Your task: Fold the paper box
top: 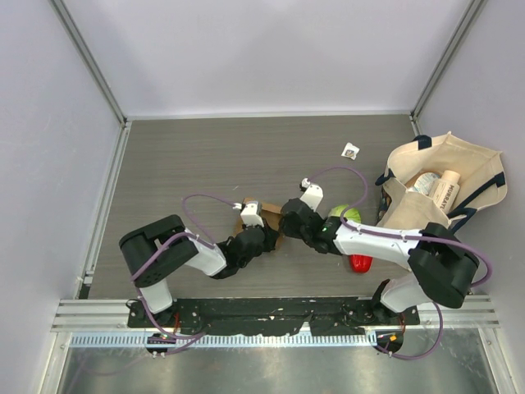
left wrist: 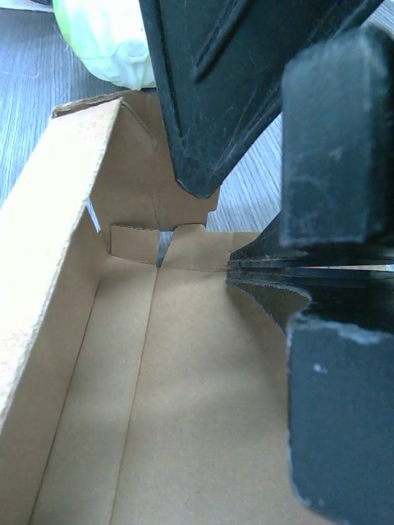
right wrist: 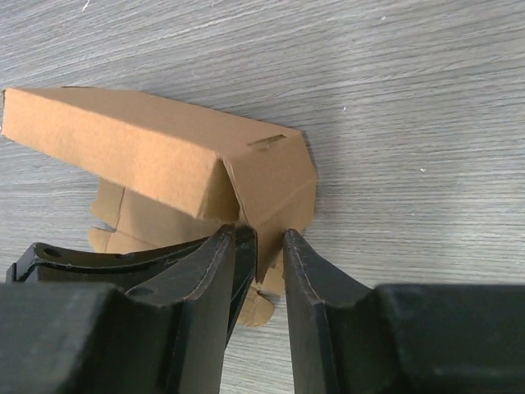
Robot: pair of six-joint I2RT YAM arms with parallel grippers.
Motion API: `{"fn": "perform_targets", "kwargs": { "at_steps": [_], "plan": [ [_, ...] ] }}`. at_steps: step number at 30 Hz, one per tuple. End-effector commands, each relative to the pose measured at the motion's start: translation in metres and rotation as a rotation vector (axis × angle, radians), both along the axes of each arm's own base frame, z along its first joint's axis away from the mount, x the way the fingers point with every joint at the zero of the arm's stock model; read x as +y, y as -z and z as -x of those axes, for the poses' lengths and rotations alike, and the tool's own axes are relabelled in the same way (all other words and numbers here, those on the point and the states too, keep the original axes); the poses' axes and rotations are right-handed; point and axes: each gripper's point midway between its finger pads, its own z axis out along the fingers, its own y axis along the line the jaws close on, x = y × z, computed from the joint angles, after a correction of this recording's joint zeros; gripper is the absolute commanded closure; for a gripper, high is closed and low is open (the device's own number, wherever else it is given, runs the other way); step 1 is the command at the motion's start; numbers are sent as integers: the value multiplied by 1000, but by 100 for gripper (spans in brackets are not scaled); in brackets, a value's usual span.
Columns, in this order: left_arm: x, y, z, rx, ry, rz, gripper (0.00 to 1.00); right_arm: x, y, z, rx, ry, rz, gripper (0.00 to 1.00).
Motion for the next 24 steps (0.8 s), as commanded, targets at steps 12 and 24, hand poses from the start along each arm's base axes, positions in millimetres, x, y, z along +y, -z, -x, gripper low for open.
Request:
{"fn": "perform_targets", "kwargs": {
  "at_steps": [12, 24],
  "plan": [
    [7, 15, 13, 73, 48, -95, 99, -5, -14, -17, -147, -153, 95, 52],
    [-7, -13, 4, 17, 90, -129, 92, -23, -5, -23, -201, -183, 273, 65]
  ]
}}
